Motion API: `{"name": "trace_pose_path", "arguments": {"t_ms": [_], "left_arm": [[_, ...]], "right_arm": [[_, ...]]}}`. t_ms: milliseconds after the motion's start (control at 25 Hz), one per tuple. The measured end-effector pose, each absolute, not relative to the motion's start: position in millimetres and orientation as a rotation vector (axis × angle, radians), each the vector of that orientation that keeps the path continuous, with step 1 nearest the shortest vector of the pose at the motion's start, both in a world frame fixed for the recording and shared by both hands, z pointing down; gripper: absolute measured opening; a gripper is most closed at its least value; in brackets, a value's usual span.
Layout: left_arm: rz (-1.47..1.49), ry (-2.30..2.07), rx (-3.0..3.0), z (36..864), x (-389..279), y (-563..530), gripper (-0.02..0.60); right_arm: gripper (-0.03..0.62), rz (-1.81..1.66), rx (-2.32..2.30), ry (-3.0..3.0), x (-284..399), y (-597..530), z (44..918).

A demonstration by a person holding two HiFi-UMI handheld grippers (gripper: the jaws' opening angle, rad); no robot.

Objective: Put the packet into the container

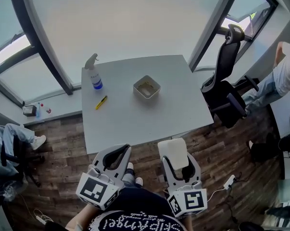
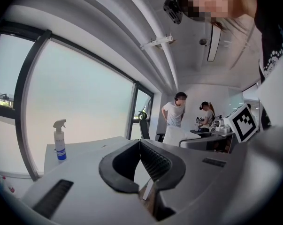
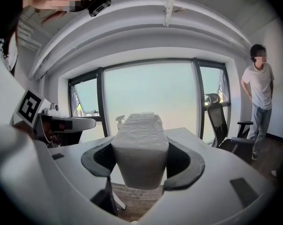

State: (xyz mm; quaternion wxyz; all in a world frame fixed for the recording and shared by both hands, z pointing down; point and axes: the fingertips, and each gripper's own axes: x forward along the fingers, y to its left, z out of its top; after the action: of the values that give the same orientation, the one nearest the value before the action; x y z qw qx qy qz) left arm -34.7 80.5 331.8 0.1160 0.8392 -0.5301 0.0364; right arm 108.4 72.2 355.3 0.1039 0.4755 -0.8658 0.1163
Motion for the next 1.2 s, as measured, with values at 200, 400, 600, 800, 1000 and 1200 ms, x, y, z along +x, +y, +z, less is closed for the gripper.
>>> {"name": "trace_pose_path", "arguments": {"t_ms": [200,400,600,800,1000,1200], "left_arm": [[0.111,-1.535,2.47,325.4,-46.0,60.3,0.008],[0.103,-1.515,2.488,327.0,-55.9,48.2,0.008],[0.102,-1.511,2.493,330.4,-67.0,40.7,0.008],[0.096,-1.533,2.471,333.9,-83.4,36.9,0.008],[0.084,-1.589,2.444,333.0,-101.0,35.3,0.008],[0.075,-1.621,2.421,337.4,-110.0,34.5,0.008]], "right_arm": [[0.281,0.343,1.434,-2.538,98.6,54.6,350.2],[0.281,0.335,1.448,-2.533,88.9,43.2,350.0],[0.281,0.334,1.464,-2.535,79.3,36.1,350.9],[0.281,0.366,1.477,-2.541,71.6,33.7,352.5],[0.281,0.348,1.472,-2.543,67.0,29.8,350.3],[0.281,0.332,1.441,-2.552,60.4,22.9,351.5]]}}
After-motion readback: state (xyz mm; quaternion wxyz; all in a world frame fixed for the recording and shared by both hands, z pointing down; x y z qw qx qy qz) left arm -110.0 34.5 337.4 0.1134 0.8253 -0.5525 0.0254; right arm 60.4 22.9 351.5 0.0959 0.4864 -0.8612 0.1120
